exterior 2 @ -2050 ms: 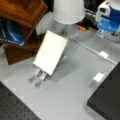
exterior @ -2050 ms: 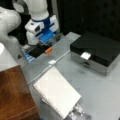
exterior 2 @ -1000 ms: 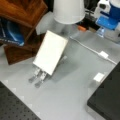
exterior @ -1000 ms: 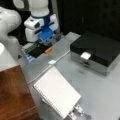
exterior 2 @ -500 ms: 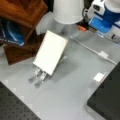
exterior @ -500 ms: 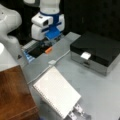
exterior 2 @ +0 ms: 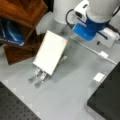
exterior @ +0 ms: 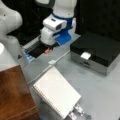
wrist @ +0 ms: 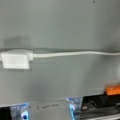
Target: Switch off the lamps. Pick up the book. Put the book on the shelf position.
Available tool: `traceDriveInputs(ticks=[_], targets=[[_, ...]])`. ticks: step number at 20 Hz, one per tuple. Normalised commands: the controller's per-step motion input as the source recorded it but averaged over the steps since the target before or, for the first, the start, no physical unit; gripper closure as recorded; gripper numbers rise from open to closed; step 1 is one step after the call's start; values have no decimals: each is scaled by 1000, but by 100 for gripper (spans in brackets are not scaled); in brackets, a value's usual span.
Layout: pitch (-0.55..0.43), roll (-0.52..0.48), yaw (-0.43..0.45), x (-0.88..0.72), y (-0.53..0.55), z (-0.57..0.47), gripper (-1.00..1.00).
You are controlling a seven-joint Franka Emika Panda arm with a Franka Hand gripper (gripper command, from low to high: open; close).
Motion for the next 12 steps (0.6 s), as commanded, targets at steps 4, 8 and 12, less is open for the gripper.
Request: traceDriveInputs(ticks=[4,8,12], targets=[[308,-613,83,385,-9,100,-100],[255,-610,76,337,28,15,-100],[193,-522,20,335,32,-29,-100]])
